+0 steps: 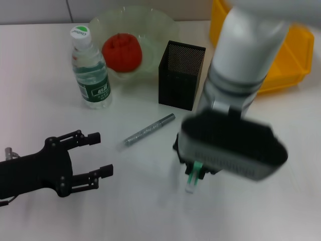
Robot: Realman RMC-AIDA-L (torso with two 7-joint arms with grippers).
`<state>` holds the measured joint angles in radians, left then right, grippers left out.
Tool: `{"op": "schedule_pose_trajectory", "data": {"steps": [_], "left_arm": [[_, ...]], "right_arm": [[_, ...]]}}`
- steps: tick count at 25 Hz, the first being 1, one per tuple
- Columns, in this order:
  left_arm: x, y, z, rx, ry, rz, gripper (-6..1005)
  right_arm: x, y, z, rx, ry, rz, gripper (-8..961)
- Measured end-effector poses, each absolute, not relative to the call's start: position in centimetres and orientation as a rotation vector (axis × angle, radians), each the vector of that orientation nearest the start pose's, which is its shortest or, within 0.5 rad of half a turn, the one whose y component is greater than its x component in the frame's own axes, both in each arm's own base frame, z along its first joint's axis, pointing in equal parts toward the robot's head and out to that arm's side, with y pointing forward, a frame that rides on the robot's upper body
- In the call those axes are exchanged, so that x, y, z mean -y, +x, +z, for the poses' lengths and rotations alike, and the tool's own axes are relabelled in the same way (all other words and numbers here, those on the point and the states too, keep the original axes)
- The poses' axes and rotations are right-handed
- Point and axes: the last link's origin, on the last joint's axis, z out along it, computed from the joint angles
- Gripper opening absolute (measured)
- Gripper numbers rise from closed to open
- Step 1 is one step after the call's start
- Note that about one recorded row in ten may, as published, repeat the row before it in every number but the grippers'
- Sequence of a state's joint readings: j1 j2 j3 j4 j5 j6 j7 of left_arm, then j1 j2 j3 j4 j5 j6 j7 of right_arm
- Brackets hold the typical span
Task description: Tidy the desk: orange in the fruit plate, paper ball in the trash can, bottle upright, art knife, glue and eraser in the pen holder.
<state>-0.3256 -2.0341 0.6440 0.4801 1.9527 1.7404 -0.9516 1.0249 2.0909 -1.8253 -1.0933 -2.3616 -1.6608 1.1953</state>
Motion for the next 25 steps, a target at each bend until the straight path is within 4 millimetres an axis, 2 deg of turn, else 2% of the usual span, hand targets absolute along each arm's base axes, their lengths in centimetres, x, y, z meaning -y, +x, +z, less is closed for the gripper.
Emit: {"op": "schedule_pose_trajectory", "data": {"steps": [4,5,6,9,10,11,14,15,16,19,25], "left_arm": [[-24.1,-31.3,0.2,0.420,-2.679,-0.903,790],[-24.1,-31.3,0.2,0.420,-2.679,-0.903,789],[-23.9,-31.0,0.3,0.419,-2.657,-0.949,789],[-23.6,-30.4,0.2,0.411,-2.639,-1.019,789],[-23.5,-30.3,0.2,0.414,-2.636,-1.034,789],[-23.4,-30.2,0.1,0.419,-2.633,-1.054,789],[-23.3,-30.1,-0.3,0.417,-2.627,-1.073,789],[-23.3,-30.1,-0.4,0.414,-2.626,-1.071,789],[-23.3,-30.1,-0.4,0.414,-2.626,-1.071,789],[-23.1,-30.4,-0.9,0.369,-2.608,-1.037,789],[-23.4,-30.5,-1.0,0.368,-2.596,-1.026,789]], "right_arm": [[-33.8,6.7,-5.4,1.520,-3.094,-0.634,177],[-34.5,6.9,-3.7,1.301,-3.184,-0.457,178],[-34.5,6.9,-3.7,1.301,-3.184,-0.457,179],[-35.4,8.1,-2.1,0.951,-3.287,-0.153,182],[-35.6,9.3,-1.6,0.725,-3.319,0.029,183],[-35.6,9.3,-1.6,0.725,-3.319,0.029,185],[-35.6,11.7,-1.7,0.389,-3.318,0.297,188],[-35.5,13.2,-2.3,0.190,-3.281,0.455,189],[-35.5,13.2,-2.3,0.190,-3.281,0.455,191],[-35.2,15.4,-3.2,-0.045,-3.184,0.642,194],[-33.8,18.3,-4.3,-0.333,-3.006,0.913,201]]}}
